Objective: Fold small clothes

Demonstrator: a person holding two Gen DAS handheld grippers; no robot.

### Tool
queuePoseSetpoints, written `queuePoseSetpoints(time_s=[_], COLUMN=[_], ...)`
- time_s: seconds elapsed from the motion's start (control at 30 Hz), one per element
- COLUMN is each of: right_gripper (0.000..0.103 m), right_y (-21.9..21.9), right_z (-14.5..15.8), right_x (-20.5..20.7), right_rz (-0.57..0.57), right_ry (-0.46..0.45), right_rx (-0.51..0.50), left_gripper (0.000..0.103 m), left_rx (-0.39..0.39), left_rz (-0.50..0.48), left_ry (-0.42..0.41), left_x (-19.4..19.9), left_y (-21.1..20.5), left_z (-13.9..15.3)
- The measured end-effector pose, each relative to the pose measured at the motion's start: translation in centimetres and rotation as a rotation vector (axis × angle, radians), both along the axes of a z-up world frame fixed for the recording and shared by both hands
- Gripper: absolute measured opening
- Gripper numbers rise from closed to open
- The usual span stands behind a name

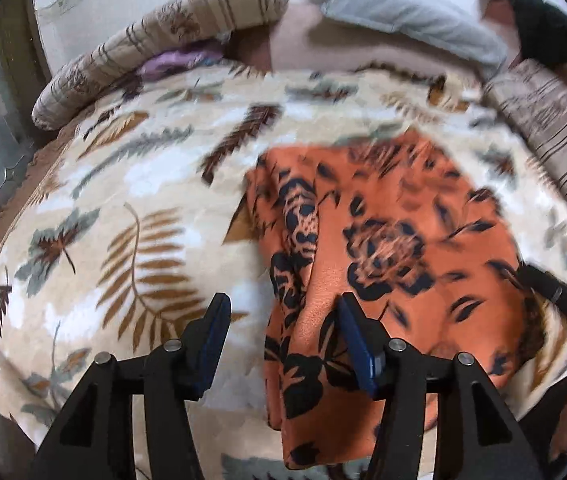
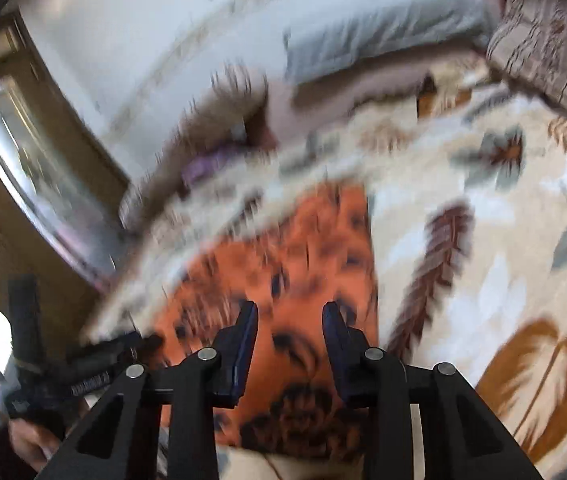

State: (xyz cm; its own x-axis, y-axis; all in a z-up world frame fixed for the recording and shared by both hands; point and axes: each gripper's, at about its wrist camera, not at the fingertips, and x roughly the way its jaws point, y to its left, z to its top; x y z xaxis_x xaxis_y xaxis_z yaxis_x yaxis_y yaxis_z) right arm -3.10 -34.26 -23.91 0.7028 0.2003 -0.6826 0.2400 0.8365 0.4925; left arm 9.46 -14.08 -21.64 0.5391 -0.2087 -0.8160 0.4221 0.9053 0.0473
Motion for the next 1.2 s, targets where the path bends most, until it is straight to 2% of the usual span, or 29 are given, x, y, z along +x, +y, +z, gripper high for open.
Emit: queuePoseSetpoints(time_s=[0.03, 0.1, 0.17, 0.23, 0.3, 0.47, 0.53, 0.57, 0.6, 0.73, 0.8, 0.83, 1.2], right_gripper=[0.037, 0.036, 0.037, 0.037, 0.037, 0.039, 0.051, 0.068, 0.070, 0.070, 0.070, 0.070, 0.070], right_y=[0.6, 1.1, 0.8, 0.3, 0.4, 1.3, 1.6, 1.9, 2.0, 3.4, 4.0, 4.4, 7.0], right_z=[-0.6, 0.1, 1.1, 1.7, 2.5, 6.3, 7.9, 8.7, 9.3, 12.6, 13.8, 14.5, 18.5], right_x=[0.5, 0.5, -0.2, -1.6, -2.5, -4.6, -5.3, -5.7, -6.0, -7.0, -7.5, -7.8, -10.7], right_rz=[0.014, 0.016, 0.000, -0.046, -0.071, -0.122, -0.131, -0.138, -0.142, -0.146, -0.148, -0.148, -0.144], right_ry=[0.037, 0.027, 0.003, -0.023, -0.038, -0.110, -0.135, -0.150, -0.163, -0.214, -0.224, -0.228, -0.259], right_rx=[-0.035, -0.087, -0.056, -0.006, 0.001, -0.088, -0.106, -0.116, -0.123, -0.182, -0.208, -0.222, -0.302], left_gripper=[0.058, 0.058, 0.058, 0.060, 0.072, 0.083, 0.084, 0.084, 0.085, 0.086, 0.093, 0.094, 0.095], left_rx=[0.011, 0.001, 0.011, 0.034, 0.035, -0.005, -0.012, -0.020, -0.027, -0.059, -0.061, -0.064, -0.078], left_rz=[0.004, 0.004, -0.009, -0.006, -0.001, 0.009, 0.014, 0.016, 0.019, 0.046, 0.066, 0.075, 0.145], left_ry=[0.012, 0.008, -0.017, -0.075, -0.134, -0.291, -0.326, -0.343, -0.351, -0.362, -0.370, -0.378, -0.471], left_x=[0.0, -0.4, -1.0, -1.8, -2.5, -5.1, -5.8, -6.3, -6.5, -7.6, -8.1, -8.4, -11.8], left_y=[0.0, 0.2, 0.2, 0.2, 0.4, 1.2, 1.3, 1.5, 1.7, 2.7, 3.2, 3.3, 6.0], left_z=[-0.4, 0.0, 1.0, 2.6, 4.1, 8.5, 9.9, 10.6, 11.1, 13.1, 13.6, 13.9, 17.8])
